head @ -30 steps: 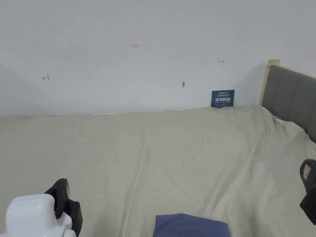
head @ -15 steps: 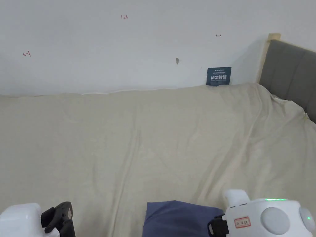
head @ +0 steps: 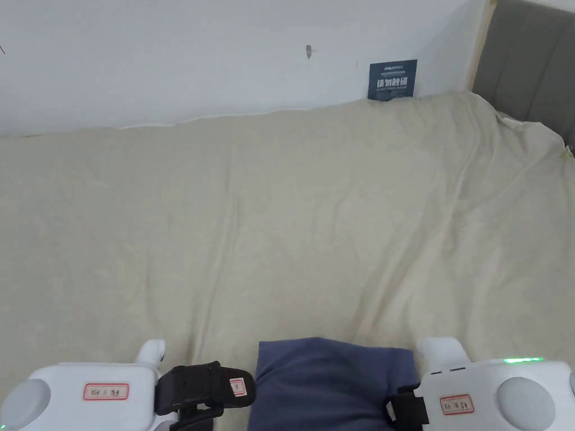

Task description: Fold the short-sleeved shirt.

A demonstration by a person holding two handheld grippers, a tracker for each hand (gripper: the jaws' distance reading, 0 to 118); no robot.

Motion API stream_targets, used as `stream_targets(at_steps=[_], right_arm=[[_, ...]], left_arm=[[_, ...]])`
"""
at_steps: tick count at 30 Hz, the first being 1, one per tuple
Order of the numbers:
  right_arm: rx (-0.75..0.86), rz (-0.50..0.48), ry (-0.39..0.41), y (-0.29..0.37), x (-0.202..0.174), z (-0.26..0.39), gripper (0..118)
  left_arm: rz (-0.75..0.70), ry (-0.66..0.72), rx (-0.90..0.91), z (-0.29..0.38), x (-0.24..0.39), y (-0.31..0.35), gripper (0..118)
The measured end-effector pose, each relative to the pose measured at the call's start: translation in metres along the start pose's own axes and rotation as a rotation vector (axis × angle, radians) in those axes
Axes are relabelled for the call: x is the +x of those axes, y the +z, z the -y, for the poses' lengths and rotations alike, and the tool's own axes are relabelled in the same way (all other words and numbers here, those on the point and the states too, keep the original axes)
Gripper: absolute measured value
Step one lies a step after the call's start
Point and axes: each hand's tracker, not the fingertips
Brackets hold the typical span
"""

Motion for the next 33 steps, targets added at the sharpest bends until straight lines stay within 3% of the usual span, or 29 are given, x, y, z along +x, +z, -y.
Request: stream_targets(at_steps=[4, 13, 19, 20, 21, 22, 24, 26, 33], right_arm=[[-0.002, 0.000, -0.031, -0.002, 0.000, 0.000, 1], [-0.019, 0.015, 0.020, -0.004, -0.003, -0.003, 1], [-0.008, -0.033, -0.022, -0.004, 0.008, 0.000, 1], [-0.007, -0.039, -0.032, -0.004, 0.009, 0.000, 1], [-0.005, -0.044, -0.041, -0.004, 0.010, 0.000, 1], [-0.004, -0.048, -0.048, -0.004, 0.011, 0.000, 1], [0.000, -0.058, -0.058, -0.003, 0.013, 0.000, 1], [0.001, -0.071, -0.074, -0.003, 0.013, 0.000, 1], [0.025, -0.058, -0.024, 0.008, 0.000, 0.001, 1]], left_arm=[[0.038, 0.091, -0.095, -0.006, -0.018, -0.028, 118], [0.274, 0.118, -0.169, -0.022, -0.017, -0.079, 118], [0.152, 0.036, -0.181, -0.019, 0.006, -0.084, 116], [0.123, 0.014, -0.184, -0.019, 0.011, -0.084, 107], [0.096, 0.011, -0.174, -0.020, 0.014, -0.082, 79], [0.092, 0.014, -0.170, -0.019, 0.016, -0.080, 23], [-0.098, -0.004, -0.095, -0.022, 0.017, -0.079, 20], [-0.053, 0.080, -0.132, -0.018, 0.012, -0.082, 20], [-0.129, -0.021, -0.125, -0.015, 0.033, -0.070, 20]])
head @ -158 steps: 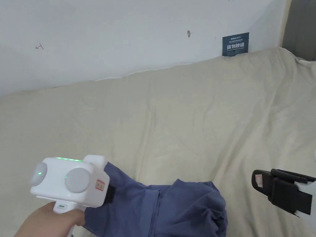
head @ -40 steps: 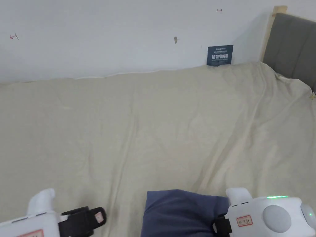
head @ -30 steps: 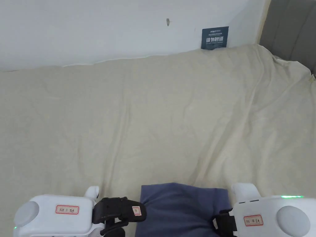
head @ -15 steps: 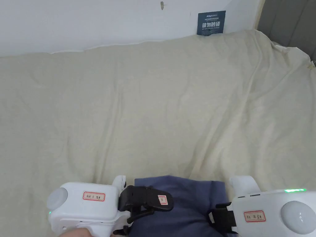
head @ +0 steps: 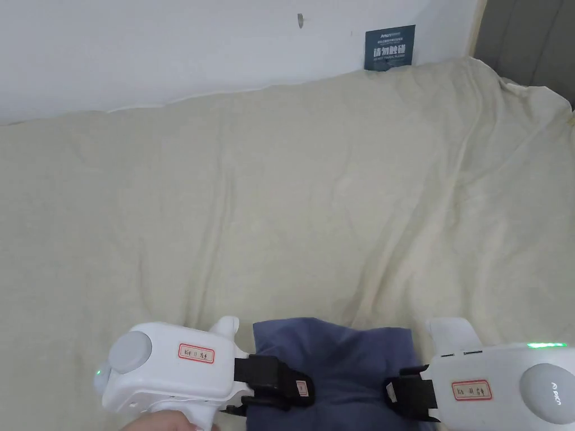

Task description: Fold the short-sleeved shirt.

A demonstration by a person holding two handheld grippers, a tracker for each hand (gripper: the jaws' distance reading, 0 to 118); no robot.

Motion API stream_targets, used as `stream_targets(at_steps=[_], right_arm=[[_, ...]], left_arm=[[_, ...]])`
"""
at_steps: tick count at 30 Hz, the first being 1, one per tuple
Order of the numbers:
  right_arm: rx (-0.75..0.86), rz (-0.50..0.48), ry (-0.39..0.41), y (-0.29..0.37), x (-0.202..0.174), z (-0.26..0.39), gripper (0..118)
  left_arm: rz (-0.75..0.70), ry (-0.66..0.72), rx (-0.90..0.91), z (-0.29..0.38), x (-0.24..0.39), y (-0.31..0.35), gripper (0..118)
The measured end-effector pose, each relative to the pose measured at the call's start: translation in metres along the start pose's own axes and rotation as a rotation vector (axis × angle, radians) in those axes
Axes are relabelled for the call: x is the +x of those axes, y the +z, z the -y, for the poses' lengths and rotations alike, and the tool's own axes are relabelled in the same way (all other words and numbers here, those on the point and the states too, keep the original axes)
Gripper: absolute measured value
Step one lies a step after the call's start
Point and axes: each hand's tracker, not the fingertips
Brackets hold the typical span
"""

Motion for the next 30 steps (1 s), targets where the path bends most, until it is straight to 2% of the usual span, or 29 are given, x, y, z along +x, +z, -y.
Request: stream_targets(at_steps=[1, 4, 6, 10, 15, 18, 21, 25, 27, 28, 29, 30], right_arm=[[0.005, -0.004, 0.009, 0.003, -0.004, -0.001, 1], [0.019, -0.029, 0.055, 0.012, -0.020, -0.003, 1], [0.024, -0.027, 0.084, 0.015, -0.032, -0.004, 1], [0.027, -0.066, 0.113, 0.014, -0.057, 0.000, 1], [-0.048, -0.140, 0.085, -0.005, -0.093, 0.005, 1], [-0.089, -0.119, 0.137, -0.018, -0.118, 0.007, 1], [-0.129, -0.082, 0.189, -0.032, -0.137, 0.005, 1], [-0.096, -0.114, 0.108, -0.041, -0.149, -0.012, 1], [-0.081, -0.125, 0.078, -0.042, -0.153, -0.022, 1], [-0.077, -0.126, 0.070, -0.041, -0.155, -0.025, 1], [-0.075, -0.128, 0.069, -0.041, -0.158, -0.028, 1], [-0.071, -0.133, 0.070, -0.041, -0.160, -0.031, 1]], left_arm=[[0.015, -0.013, 0.018, 0.000, 0.003, 0.006, 20], [-0.075, -0.039, 0.056, 0.009, -0.003, 0.047, 20], [-0.135, -0.005, 0.096, 0.019, -0.020, 0.090, 20], [-0.348, 0.045, 0.171, 0.037, -0.068, 0.195, 20], [-0.611, 0.090, 0.195, 0.047, -0.127, 0.314, 20], [-0.781, 0.105, 0.199, 0.038, -0.176, 0.374, 20], [-0.864, 0.163, 0.193, 0.045, -0.198, 0.409, 20], [-0.860, 0.197, 0.194, 0.045, -0.235, 0.442, 22], [-0.792, 0.257, 0.264, 0.054, -0.238, 0.446, 24], [-0.784, 0.264, 0.274, 0.061, -0.233, 0.443, 34], [-0.797, 0.265, 0.282, 0.064, -0.235, 0.444, 51], [-0.858, 0.272, 0.307, 0.068, -0.234, 0.446, 75]])
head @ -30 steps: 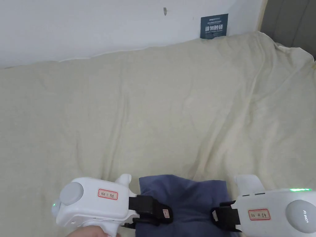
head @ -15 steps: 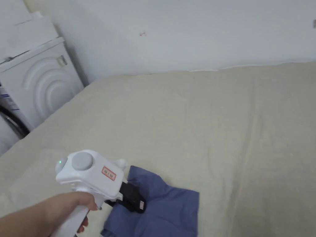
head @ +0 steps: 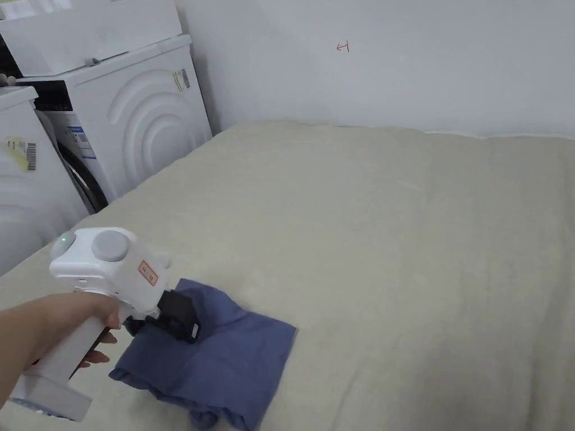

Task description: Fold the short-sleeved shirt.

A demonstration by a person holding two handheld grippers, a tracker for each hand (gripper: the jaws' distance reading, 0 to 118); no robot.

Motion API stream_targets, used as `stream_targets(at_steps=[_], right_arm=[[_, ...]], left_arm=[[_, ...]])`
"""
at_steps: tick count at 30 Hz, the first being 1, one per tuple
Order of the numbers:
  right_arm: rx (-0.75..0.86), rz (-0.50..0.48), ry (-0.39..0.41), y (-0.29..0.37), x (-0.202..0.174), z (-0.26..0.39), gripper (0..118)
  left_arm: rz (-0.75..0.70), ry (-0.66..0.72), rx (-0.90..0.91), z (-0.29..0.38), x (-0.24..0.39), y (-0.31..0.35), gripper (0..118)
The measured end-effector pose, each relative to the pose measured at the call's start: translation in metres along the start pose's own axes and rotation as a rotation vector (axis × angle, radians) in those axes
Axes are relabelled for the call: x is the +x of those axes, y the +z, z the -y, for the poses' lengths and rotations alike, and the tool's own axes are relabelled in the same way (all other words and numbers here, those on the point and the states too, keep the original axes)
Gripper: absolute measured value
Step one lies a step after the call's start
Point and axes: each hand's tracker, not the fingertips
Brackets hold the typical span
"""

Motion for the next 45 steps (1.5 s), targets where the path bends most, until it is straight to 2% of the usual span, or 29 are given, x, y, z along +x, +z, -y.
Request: stream_targets(at_steps=[1, 2, 4, 7, 9, 11, 12, 14, 15, 17, 19, 20, 24, 30, 34, 39, 42, 45], right_arm=[[0.004, -0.002, 0.007, 0.000, -0.002, -0.001, 1], [0.009, 0.002, 0.024, 0.000, -0.005, -0.002, 1], [0.016, 0.016, 0.050, 0.000, -0.009, -0.002, 1], [0.008, 0.001, 0.043, 0.002, -0.009, 0.004, 1], [0.004, -0.017, 0.023, 0.006, -0.007, 0.010, 1], [0.008, -0.025, 0.015, 0.013, -0.006, 0.014, 1], [0.017, -0.025, 0.016, 0.018, -0.006, 0.017, 1], [0.047, -0.020, 0.017, 0.031, -0.005, 0.020, 1], [0.069, -0.021, 0.015, 0.039, -0.004, 0.021, 1], [0.123, -0.016, 0.012, 0.057, 0.000, 0.023, 1], [0.184, 0.008, 0.033, 0.077, 0.002, 0.024, 1], [0.219, 0.026, 0.049, 0.089, 0.003, 0.024, 1], [0.404, 0.069, 0.111, 0.145, 0.003, 0.028, 1], [0.786, 0.163, 0.279, 0.236, -0.025, 0.051, 1], [1.052, 0.159, 0.372, 0.287, -0.048, 0.073, 1], [1.312, 0.293, 0.439, 0.306, -0.066, 0.114, 1], [1.403, 0.410, 0.473, 0.289, -0.060, 0.134, 1], [1.346, 0.514, 0.493, 0.267, -0.049, 0.143, 1]], left_arm=[[-0.030, 0.011, 0.015, 0.003, -0.003, 0.002, 100], [-0.071, 0.027, 0.048, 0.004, -0.008, 0.010, 107], [-0.125, 0.041, 0.099, 0.012, -0.013, 0.022, 107], [-0.134, 0.074, 0.167, 0.021, -0.013, 0.042, 107], [-0.118, 0.063, 0.237, 0.035, 0.008, 0.058, 107], [-0.026, 0.060, 0.303, 0.042, 0.029, 0.073, 102], [0.055, 0.036, 0.331, 0.051, 0.047, 0.080, 92], [0.140, -0.012, 0.419, 0.064, 0.079, 0.083, 27], [0.142, -0.066, 0.528, 0.071, 0.102, 0.089, 0], [0.150, -0.069, 0.666, 0.091, 0.141, 0.100, 0], [0.317, -0.045, 0.782, 0.106, 0.169, 0.112, 0], [0.340, -0.057, 0.777, 0.113, 0.189, 0.118, 0], [0.241, -0.221, 0.933, 0.146, 0.267, 0.157, 0], [0.296, -0.221, 1.210, 0.208, 0.344, 0.219, 0], [0.273, -0.247, 1.376, 0.251, 0.367, 0.252, 0], [0.121, -0.187, 1.523, 0.300, 0.378, 0.261, 0], [0.062, -0.162, 1.530, 0.318, 0.380, 0.243, 0], [0.054, -0.145, 1.510, 0.328, 0.380, 0.220, 0]])
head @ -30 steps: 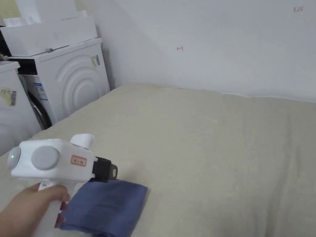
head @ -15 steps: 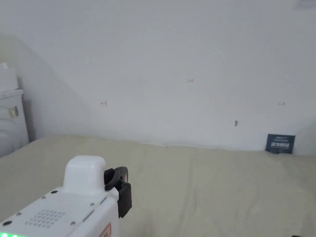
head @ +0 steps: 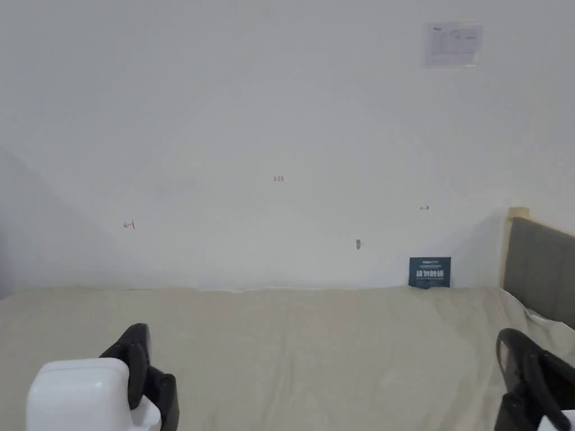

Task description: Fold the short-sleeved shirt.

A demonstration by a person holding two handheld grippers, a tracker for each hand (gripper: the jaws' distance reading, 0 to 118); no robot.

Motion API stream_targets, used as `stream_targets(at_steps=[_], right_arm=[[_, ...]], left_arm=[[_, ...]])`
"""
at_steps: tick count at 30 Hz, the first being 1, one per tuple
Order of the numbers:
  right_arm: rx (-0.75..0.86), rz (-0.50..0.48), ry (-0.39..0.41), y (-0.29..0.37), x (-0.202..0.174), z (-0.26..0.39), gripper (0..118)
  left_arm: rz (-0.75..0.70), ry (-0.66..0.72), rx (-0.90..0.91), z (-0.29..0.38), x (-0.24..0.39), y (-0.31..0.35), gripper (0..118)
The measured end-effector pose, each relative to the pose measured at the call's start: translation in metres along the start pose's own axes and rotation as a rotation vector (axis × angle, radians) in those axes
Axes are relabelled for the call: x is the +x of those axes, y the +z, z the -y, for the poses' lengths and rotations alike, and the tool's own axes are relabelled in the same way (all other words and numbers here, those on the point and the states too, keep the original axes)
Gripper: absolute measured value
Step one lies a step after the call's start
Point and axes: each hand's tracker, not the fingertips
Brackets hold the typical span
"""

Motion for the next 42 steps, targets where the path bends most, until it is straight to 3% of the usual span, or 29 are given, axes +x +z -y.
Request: stream_targets(at_steps=[7, 9, 10, 11, 12, 13, 14, 16, 17, 22, 26, 30, 35, 37, 42], right_arm=[[-0.118, 0.016, -0.062, 0.008, 0.011, 0.031, 1], [-0.133, 0.026, -0.080, 0.008, 0.013, 0.032, 7], [-0.144, 0.025, -0.087, 0.007, 0.015, 0.032, 14], [-0.152, 0.020, -0.098, 0.007, 0.017, 0.033, 25], [-0.156, 0.016, -0.104, 0.007, 0.017, 0.031, 41], [-0.162, 0.013, -0.110, 0.006, 0.018, 0.031, 69], [-0.167, 0.012, -0.113, 0.006, 0.019, 0.031, 87], [-0.163, 0.017, -0.115, 0.008, 0.019, 0.031, 113], [-0.156, 0.019, -0.111, 0.009, 0.019, 0.031, 118], [-0.161, 0.048, -0.022, 0.010, 0.011, 0.025, 118], [-0.182, 0.022, -0.045, 0.011, 0.011, 0.028, 118], [-0.181, 0.019, -0.053, 0.013, 0.011, 0.030, 118], [-0.176, 0.006, -0.049, 0.011, 0.008, 0.025, 118], [-0.173, 0.001, -0.049, 0.012, 0.006, 0.025, 118], [-0.183, -0.008, -0.080, 0.010, 0.006, 0.023, 118]], left_arm=[[0.022, 0.003, -0.179, 0.037, -0.003, -0.005, 0], [0.018, -0.014, -0.194, 0.041, -0.001, -0.004, 0], [0.021, -0.012, -0.198, 0.042, 0.000, -0.003, 6], [0.037, -0.005, -0.198, 0.042, 0.001, -0.001, 19], [0.053, 0.005, -0.190, 0.042, 0.001, 0.000, 43], [0.054, 0.006, -0.183, 0.042, 0.002, 0.000, 86], [0.046, 0.008, -0.179, 0.040, 0.003, 0.000, 115], [0.015, 0.015, -0.099, 0.038, 0.005, 0.004, 118], [0.008, 0.022, -0.090, 0.035, 0.002, 0.004, 118], [0.106, 0.071, -0.163, 0.028, -0.002, 0.002, 118], [0.150, 0.104, -0.251, 0.025, -0.006, 0.004, 118], [0.065, 0.156, -0.222, 0.021, -0.010, 0.010, 118], [-0.180, 0.184, -0.309, 0.017, -0.005, 0.003, 118], [-0.130, 0.238, -0.402, 0.017, -0.009, -0.002, 118], [-0.132, 0.238, -0.367, 0.021, -0.007, 0.000, 118]])
